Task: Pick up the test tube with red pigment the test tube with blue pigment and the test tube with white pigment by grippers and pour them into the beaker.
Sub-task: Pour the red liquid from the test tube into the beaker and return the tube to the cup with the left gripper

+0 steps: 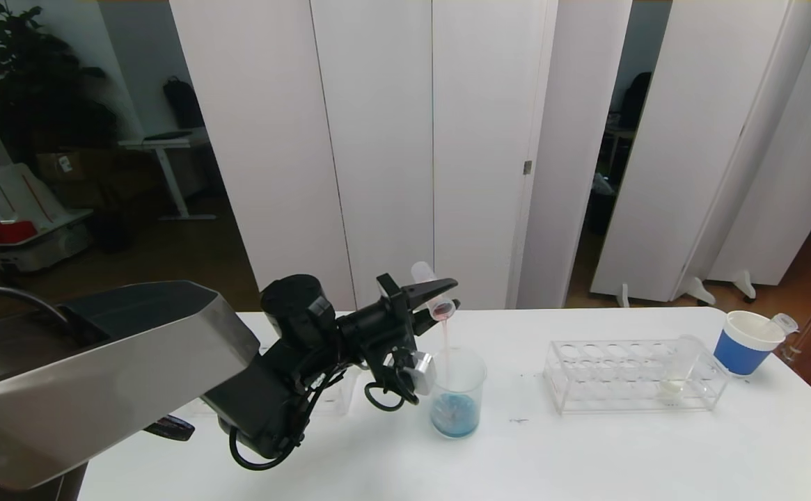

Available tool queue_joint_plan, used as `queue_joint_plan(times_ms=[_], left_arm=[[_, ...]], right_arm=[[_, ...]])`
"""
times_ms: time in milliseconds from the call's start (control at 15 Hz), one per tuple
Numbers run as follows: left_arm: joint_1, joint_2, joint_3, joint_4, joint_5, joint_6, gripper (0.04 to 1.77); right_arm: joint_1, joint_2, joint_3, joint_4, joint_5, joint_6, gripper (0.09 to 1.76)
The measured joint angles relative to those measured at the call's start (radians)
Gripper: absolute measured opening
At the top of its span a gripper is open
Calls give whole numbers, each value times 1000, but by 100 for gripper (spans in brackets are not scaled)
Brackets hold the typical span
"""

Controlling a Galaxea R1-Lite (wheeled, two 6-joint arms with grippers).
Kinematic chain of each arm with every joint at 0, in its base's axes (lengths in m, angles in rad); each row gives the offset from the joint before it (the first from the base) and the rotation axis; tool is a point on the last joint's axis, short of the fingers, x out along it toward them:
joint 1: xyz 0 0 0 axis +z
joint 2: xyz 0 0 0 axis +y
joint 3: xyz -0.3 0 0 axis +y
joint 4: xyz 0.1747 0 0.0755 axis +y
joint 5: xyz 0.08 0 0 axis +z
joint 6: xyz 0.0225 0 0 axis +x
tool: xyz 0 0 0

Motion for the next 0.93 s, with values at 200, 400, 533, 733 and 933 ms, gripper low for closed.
queue_joint_plan(times_ms=[200,400,533,733,933], left_arm=[[0,-3,-1,0,-4,0,58],[1,-7,-1,0,-6,0,58],[1,-9,-1,0,-6,0,58],[1,-10,-2,0,-6,0,58],[1,-10,-3,0,-6,0,58]], right_arm=[[0,0,0,0,0,0,174],[0,0,0,0,0,0,174],[0,0,0,0,0,0,174],[0,0,0,0,0,0,174],[0,0,0,0,0,0,174]])
